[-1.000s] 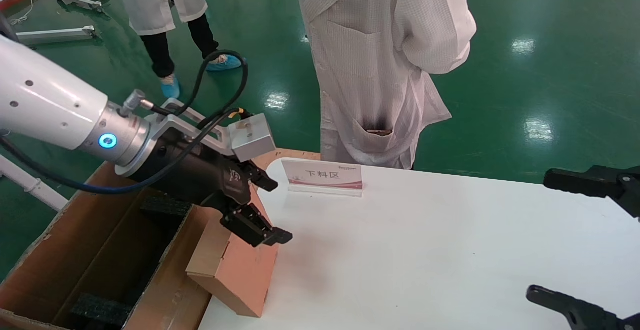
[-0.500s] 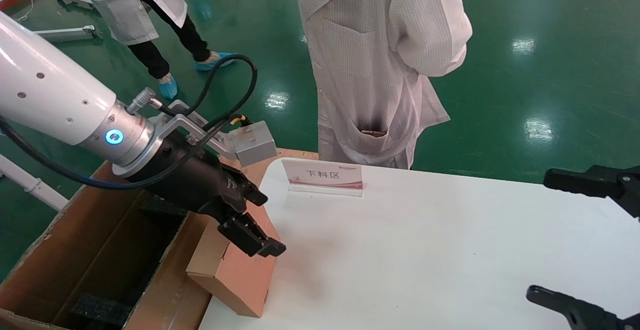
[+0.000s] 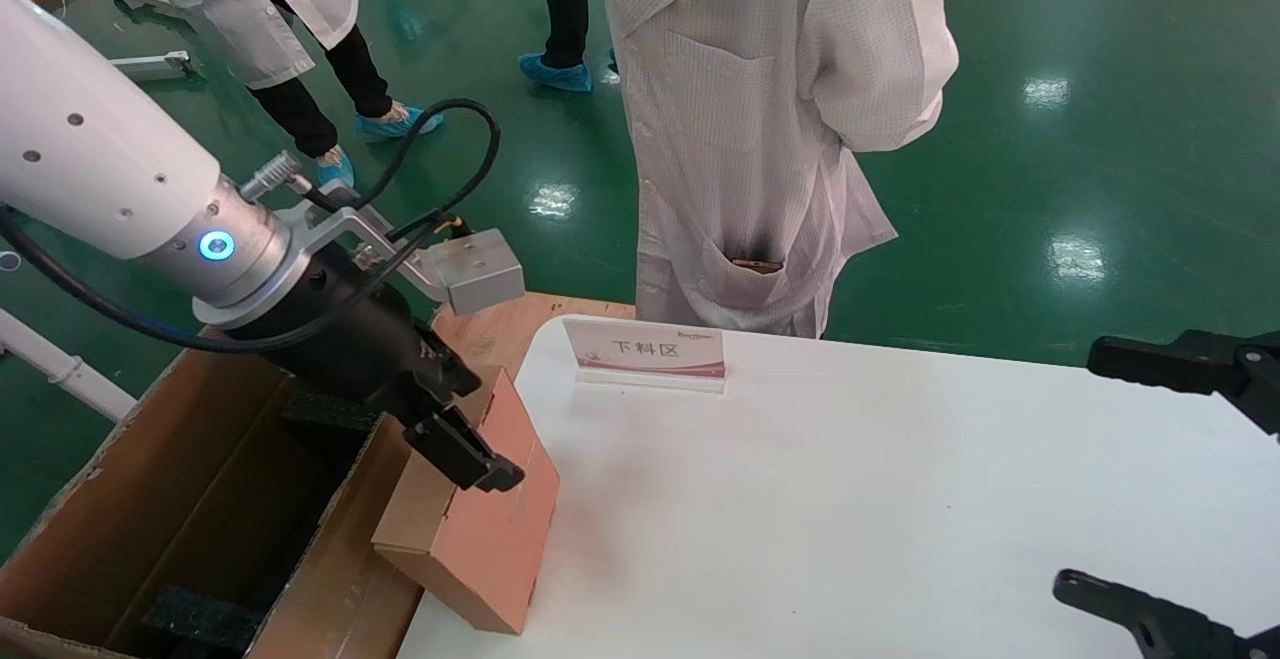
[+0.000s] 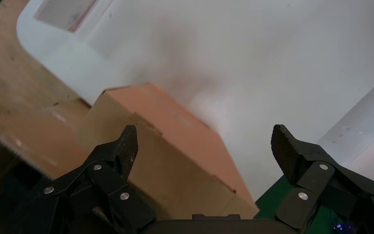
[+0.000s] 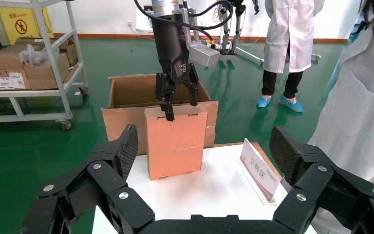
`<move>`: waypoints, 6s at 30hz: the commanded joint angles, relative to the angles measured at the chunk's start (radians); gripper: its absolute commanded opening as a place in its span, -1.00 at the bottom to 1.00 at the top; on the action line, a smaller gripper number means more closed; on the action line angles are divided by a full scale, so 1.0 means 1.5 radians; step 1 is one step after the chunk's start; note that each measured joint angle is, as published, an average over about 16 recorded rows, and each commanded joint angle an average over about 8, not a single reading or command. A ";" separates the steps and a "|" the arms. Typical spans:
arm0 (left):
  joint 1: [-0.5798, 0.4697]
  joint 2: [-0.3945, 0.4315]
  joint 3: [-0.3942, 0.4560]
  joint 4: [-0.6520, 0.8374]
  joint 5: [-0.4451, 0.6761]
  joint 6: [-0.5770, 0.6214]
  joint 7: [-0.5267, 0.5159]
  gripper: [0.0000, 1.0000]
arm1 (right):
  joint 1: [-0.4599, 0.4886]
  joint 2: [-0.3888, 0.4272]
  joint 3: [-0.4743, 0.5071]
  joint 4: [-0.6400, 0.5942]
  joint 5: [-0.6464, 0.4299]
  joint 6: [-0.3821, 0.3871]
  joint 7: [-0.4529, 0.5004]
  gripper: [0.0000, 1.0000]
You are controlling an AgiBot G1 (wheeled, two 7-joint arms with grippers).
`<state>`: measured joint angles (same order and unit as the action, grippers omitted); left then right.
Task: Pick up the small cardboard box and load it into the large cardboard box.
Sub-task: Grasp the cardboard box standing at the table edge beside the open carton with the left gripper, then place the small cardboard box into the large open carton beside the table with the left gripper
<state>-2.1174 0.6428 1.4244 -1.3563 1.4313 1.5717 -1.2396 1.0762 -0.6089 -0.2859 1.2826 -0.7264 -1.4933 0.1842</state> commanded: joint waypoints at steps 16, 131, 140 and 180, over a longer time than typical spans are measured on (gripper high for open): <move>-0.078 0.022 0.152 0.000 -0.016 -0.008 -0.071 1.00 | 0.000 0.000 -0.001 0.000 0.001 0.000 0.000 1.00; -0.334 0.018 0.164 0.067 -0.058 0.001 -0.139 -1.00 | 0.001 0.001 -0.003 -0.001 0.002 0.001 -0.002 -1.00; -0.481 0.040 0.234 0.154 -0.057 0.018 -0.080 -1.00 | 0.001 0.001 -0.004 -0.001 0.003 0.001 -0.002 -0.53; -0.596 -0.049 0.583 0.212 0.003 0.064 -0.019 -1.00 | 0.001 0.002 -0.005 -0.001 0.004 0.002 -0.003 1.00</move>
<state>-3.0158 0.5775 2.3148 -1.0384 1.4164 1.6652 -1.2663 1.0782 -0.6058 -0.2939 1.2814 -0.7208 -1.4902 0.1799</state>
